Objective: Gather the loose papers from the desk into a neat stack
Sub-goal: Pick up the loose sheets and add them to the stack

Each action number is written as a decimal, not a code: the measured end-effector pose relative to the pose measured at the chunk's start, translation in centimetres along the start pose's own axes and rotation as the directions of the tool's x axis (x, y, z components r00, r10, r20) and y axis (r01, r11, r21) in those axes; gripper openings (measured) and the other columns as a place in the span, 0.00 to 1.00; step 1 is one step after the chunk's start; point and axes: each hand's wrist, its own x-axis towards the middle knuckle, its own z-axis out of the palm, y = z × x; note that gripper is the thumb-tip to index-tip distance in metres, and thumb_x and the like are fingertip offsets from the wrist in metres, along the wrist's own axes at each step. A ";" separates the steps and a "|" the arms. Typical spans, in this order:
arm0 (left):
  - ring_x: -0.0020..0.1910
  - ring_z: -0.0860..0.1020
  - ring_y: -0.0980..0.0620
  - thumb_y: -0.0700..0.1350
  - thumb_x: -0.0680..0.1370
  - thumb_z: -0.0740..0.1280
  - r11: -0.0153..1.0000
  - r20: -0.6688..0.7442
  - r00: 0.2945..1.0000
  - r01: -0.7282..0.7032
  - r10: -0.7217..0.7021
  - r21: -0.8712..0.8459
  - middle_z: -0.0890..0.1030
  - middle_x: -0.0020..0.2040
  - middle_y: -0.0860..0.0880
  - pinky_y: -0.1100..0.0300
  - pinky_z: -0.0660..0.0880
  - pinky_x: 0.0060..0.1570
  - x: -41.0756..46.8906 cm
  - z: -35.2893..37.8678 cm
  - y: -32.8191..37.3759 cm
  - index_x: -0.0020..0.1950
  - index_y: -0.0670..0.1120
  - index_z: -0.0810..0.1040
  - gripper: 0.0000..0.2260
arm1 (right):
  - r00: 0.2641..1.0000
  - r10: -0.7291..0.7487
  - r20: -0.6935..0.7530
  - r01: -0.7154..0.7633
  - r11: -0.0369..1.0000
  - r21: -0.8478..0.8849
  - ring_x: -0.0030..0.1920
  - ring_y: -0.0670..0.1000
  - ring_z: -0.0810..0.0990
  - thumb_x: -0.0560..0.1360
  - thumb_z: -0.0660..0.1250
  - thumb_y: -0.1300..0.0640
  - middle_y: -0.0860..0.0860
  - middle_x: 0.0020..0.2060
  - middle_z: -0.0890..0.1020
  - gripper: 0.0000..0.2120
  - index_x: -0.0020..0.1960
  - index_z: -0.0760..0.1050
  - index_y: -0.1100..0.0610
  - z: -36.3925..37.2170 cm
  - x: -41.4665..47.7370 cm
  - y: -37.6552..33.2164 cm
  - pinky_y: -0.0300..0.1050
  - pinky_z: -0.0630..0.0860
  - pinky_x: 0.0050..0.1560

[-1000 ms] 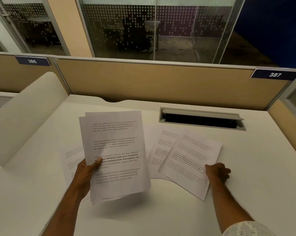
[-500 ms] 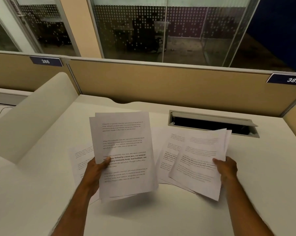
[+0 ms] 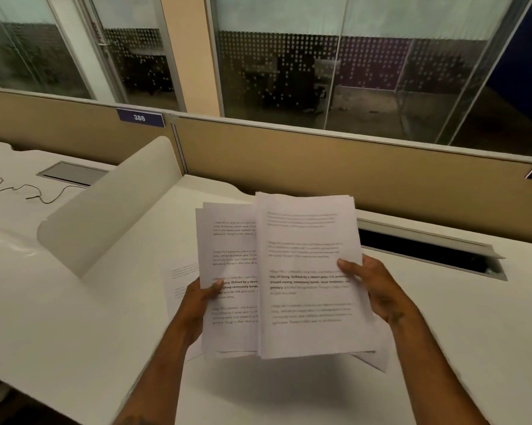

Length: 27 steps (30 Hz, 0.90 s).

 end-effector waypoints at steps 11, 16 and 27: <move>0.49 0.87 0.36 0.60 0.80 0.63 0.984 0.097 0.995 0.044 -0.028 -0.175 0.87 0.53 0.37 0.42 0.84 0.47 -1.8 0.7 -0.1 0.60 0.44 0.84 0.22 | 0.993 0.116 -0.013 -0.116 0.993 0.016 0.55 0.60 0.85 0.79 0.68 0.56 0.58 0.59 0.83 0.16 0.66 0.71 0.55 9.5 2.0 4.3 0.63 0.80 0.59; 0.53 0.86 0.35 0.64 0.79 0.60 0.988 0.115 0.991 0.078 -0.063 -0.133 0.86 0.57 0.38 0.42 0.84 0.46 -2.0 1.1 -1.3 0.65 0.48 0.82 0.25 | 0.981 0.129 -0.145 -0.122 0.991 0.056 0.45 0.47 0.85 0.78 0.70 0.56 0.46 0.47 0.83 0.22 0.67 0.65 0.46 10.9 2.5 5.4 0.36 0.80 0.35; 0.51 0.86 0.35 0.42 0.80 0.69 0.999 -0.051 0.998 0.030 -0.029 0.010 0.87 0.56 0.38 0.41 0.84 0.47 -2.0 0.0 -2.5 0.64 0.43 0.80 0.13 | 0.841 0.077 -0.536 -0.265 0.921 -0.284 0.54 0.58 0.81 0.78 0.69 0.46 0.58 0.61 0.81 0.22 0.66 0.75 0.57 4.1 2.7 6.7 0.50 0.78 0.55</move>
